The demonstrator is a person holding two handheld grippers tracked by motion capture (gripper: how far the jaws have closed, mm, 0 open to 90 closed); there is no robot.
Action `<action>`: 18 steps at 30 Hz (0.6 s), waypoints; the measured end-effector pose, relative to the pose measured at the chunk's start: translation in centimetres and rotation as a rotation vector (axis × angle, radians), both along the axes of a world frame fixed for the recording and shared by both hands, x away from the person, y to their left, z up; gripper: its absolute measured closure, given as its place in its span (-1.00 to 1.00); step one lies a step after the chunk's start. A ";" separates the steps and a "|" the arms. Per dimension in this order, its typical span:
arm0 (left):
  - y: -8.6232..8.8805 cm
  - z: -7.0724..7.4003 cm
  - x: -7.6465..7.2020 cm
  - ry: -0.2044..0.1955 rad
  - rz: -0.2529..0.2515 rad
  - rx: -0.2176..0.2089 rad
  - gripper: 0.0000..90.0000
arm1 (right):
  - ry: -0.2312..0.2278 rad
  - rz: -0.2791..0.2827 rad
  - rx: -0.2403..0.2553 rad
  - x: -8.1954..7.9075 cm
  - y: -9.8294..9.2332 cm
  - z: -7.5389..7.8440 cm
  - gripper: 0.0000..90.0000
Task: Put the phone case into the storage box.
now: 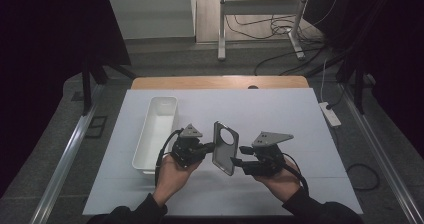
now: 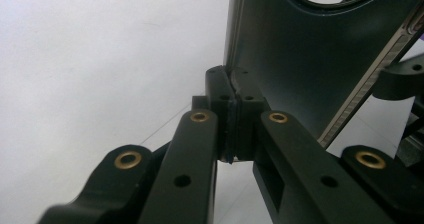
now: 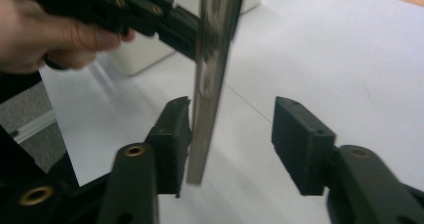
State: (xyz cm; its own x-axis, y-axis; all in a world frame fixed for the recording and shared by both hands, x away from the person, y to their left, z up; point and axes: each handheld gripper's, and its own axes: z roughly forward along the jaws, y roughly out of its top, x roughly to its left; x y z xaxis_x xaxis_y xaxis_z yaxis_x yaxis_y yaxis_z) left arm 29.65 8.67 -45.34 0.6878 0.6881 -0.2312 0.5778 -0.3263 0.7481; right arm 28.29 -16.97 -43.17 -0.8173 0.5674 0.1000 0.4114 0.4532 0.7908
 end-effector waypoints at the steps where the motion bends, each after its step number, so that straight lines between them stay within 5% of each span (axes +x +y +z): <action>1: 0.1 0.0 0.1 0.001 0.003 -0.001 0.98 | 0.004 0.002 -0.012 0.1 -0.1 0.0 0.01; 8: 0.6 0.1 0.5 0.002 0.013 0.010 0.97 | 0.046 0.024 -0.064 0.3 -1.0 -0.5 -0.19; 18: 1.2 0.3 1.0 0.014 0.024 0.011 0.97 | 0.069 -0.025 -0.047 0.2 -3.7 -0.6 -0.31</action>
State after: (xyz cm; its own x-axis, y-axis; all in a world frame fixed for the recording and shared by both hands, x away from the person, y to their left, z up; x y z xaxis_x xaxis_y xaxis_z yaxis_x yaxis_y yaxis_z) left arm 30.68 9.87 -45.03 0.6676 0.7072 -0.2328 0.5960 -0.3203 0.7363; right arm 28.52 -20.67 -43.80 -0.7949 0.5930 0.1286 0.4762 0.4783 0.7378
